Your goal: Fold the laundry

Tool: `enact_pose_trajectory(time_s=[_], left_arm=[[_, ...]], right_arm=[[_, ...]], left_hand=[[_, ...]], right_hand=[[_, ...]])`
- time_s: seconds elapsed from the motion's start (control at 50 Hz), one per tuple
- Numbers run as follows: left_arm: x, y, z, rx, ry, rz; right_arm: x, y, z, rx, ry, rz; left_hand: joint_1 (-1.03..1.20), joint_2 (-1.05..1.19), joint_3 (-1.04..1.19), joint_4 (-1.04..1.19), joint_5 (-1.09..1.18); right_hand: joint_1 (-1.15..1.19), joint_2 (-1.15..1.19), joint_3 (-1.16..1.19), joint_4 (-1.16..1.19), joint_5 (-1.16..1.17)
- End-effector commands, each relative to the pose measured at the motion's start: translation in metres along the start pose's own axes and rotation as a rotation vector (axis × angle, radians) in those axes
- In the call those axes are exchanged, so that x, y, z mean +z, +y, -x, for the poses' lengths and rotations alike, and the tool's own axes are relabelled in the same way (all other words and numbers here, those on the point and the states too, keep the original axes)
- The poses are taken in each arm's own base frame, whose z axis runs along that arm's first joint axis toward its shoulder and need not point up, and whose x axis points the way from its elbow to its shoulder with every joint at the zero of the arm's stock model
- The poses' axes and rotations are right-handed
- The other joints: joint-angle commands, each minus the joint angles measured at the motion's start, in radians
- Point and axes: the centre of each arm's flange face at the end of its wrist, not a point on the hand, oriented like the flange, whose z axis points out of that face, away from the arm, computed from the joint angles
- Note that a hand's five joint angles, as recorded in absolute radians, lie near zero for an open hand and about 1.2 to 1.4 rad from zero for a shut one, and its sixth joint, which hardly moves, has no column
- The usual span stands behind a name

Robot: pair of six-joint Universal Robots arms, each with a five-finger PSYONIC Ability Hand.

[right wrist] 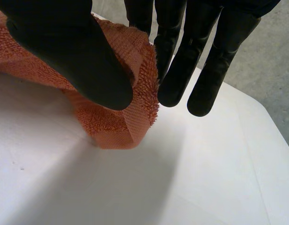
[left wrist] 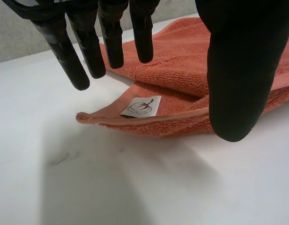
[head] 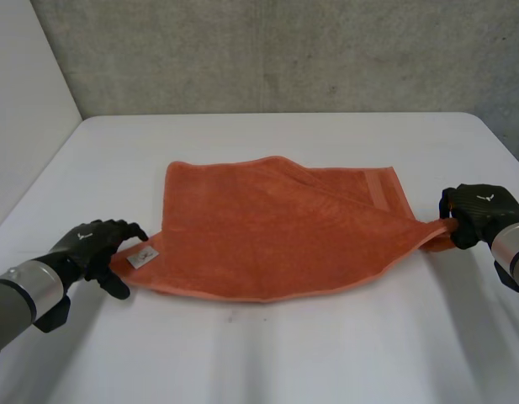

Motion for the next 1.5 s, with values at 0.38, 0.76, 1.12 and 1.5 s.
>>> enact_pose_trajectory(time_s=[0.38, 0.76, 1.12, 1.5], left_arm=[[0.025, 0.007, 0.007, 0.048, -0.007, -0.040], [0.013, 0.004, 0.002, 0.050, 0.001, -0.041], [0.033, 0.017, 0.010, 0.171, -0.001, -0.002], [0.014, -0.061, 0.006, 0.294, -0.086, -0.315]], right_arm=[[-0.001, 0.002, 0.001, 0.002, -0.001, 0.008], [-0.001, 0.003, 0.001, 0.001, -0.003, 0.009], [-0.001, 0.002, 0.001, 0.001, -0.002, 0.006], [-0.014, -0.038, -0.013, -0.028, 0.053, -0.112]], left_hand=[[0.241, 0.234, 0.235, 0.234, 0.231], [0.185, 0.178, 0.179, 0.178, 0.175], [0.308, 0.301, 0.302, 0.301, 0.298], [1.004, 0.996, 0.998, 0.997, 0.993]], right_hand=[[0.451, 0.223, 0.212, 0.203, 0.241], [0.451, 0.223, 0.212, 0.203, 0.241], [0.451, 0.223, 0.212, 0.203, 0.241], [0.451, 0.223, 0.212, 0.203, 0.241]])
